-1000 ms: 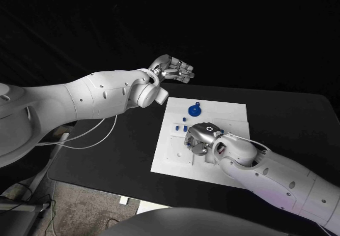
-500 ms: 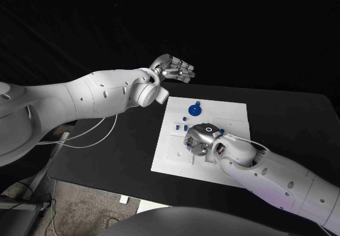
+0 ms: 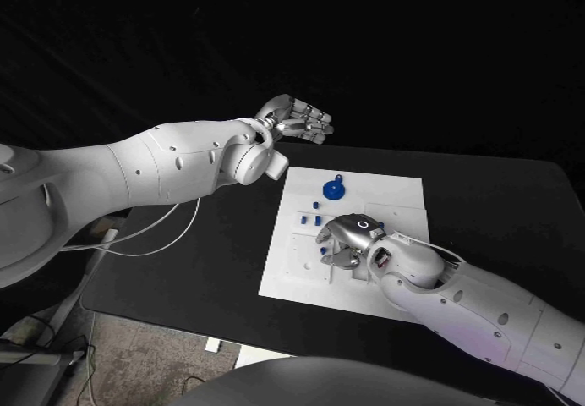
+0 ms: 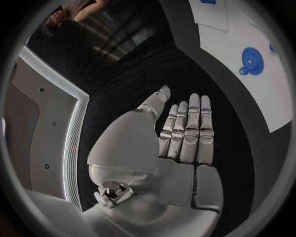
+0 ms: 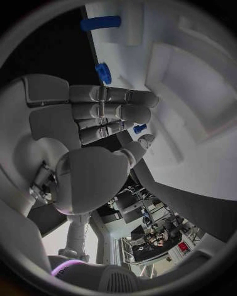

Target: Assemble the parts on the task board

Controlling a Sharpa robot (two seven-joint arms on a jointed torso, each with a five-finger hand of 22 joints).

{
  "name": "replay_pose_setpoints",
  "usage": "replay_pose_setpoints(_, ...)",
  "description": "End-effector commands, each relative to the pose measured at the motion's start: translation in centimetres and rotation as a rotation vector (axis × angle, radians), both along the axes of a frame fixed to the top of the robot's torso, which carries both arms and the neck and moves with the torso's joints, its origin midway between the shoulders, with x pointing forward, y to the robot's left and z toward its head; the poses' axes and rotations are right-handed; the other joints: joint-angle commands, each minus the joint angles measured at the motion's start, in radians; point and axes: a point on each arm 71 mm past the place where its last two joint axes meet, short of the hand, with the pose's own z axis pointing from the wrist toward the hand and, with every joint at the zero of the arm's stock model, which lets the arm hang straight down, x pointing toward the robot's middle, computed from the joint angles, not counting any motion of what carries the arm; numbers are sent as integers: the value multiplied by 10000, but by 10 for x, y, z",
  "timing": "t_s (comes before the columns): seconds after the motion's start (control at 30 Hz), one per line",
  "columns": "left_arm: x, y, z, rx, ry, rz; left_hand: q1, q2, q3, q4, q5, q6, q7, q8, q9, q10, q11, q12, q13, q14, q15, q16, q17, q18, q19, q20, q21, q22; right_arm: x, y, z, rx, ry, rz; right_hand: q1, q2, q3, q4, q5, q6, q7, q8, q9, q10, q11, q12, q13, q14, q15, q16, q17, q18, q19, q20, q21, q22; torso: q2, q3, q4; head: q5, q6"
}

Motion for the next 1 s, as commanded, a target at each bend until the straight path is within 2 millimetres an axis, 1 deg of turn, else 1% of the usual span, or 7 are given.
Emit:
replay_pose_setpoints(0.03, 0, -1, 1, -79, 50, -131, -6, 68, -30, 19, 1, -63, -2, 4, -6, -82, -8, 23, 3, -78, -8, -34, -6, -116, 57, 7, 36, -20, -1, -3, 5, 609, -202, -129, 183, -86, -185, 265, -31, -1, -67, 22, -6, -51, 8, 47, -1, -33, 27, 20, -68, 107, 86, 27, -111, -68, -2, 5, 2, -38, 20)
replay_pose_setpoints(0.3, 1, 3, 0, -55, 60, -59, -6, 68, -30, 19, 1, -63, -2, 4, -6, -82, -8, 23, 3, -78, -8, -34, -6, -116, 57, 7, 36, -20, 0, -14, 21, 1176, -343, -302, 286, -138, -248, 459, 1, 47, -61, 21, -7, 128, -37, 45, -1, 4, -1, 102, -121, 107, 206, 4, -196, -86, -8, 2, -6, -140, 77)
replay_pose_setpoints(0.63, 0, 9, 1, -41, 13, 49, 10, 68, -54, 17, 2, -43, -8, 14, -3, -56, -15, 26, 3, -48, -20, -26, 1, -113, 76, 2, 46, -63, 18, -55, 68, 1863, -2, -1050, -201, 248, 13, -100, 261, 174, 38, 17, -9, 782, -196, 42, -5, 156, -134, 292, 40, -59, 340, -144, -38, 170, -14, -2, -45, -344, 199)
replay_pose_setpoints(0.77, 0, 11, 1, -33, -4, 97, 10, 68, -54, 17, 2, -43, -8, 14, -3, -56, -15, 26, 3, -48, -20, -26, 1, -113, 76, 2, 46, -63, 30, -79, 86, 1559, 323, -1313, -404, 400, -15, -382, 351, 123, -68, 20, -7, 857, -227, 45, -3, 179, -154, 315, 123, -118, 361, -172, -43, 269, -33, 3, -74, -441, 251)
replay_pose_setpoints(0.8, 0, 12, 1, -32, -5, 102, 10, 68, -54, 17, 2, -43, -8, 14, -3, -56, -15, 26, 3, -48, -20, -26, 1, -113, 76, 2, 46, -63, 33, -85, 89, 1326, 376, -1385, -443, 370, -207, -356, 427, -63, -272, 24, -5, 662, -170, 58, 5, 139, -99, 289, 118, -125, 305, -140, -88, 260, -33, 2, -71, -461, 261)
replay_pose_setpoints(0.87, 0, 12, 1, -31, -7, 106, 10, 68, -54, 17, 2, -43, -8, 14, -3, -56, -15, 26, 3, -48, -20, -26, 1, -113, 76, 2, 46, -63, 37, -93, 91, 1031, 372, -1499, -279, 386, -677, -253, 443, -94, -192, 20, -6, 566, -132, 55, 3, 103, -59, 269, 114, -43, 274, -75, -141, 261, -39, 2, -85, -482, 278)
replay_pose_setpoints(1.0, 0, 11, 1, -36, -7, 88, 10, 68, -54, 17, 2, -43, -8, 14, -3, -56, -15, 26, 3, -48, -20, -26, 1, -113, 76, 2, 46, -63, 46, -108, 91, 422, 273, -1780, -31, 352, -1073, -80, 442, -141, -302, 24, -5, 471, -112, 60, 4, 73, -41, 250, 99, -52, 286, -61, -236, 260, -41, 6, -88, -513, 308)
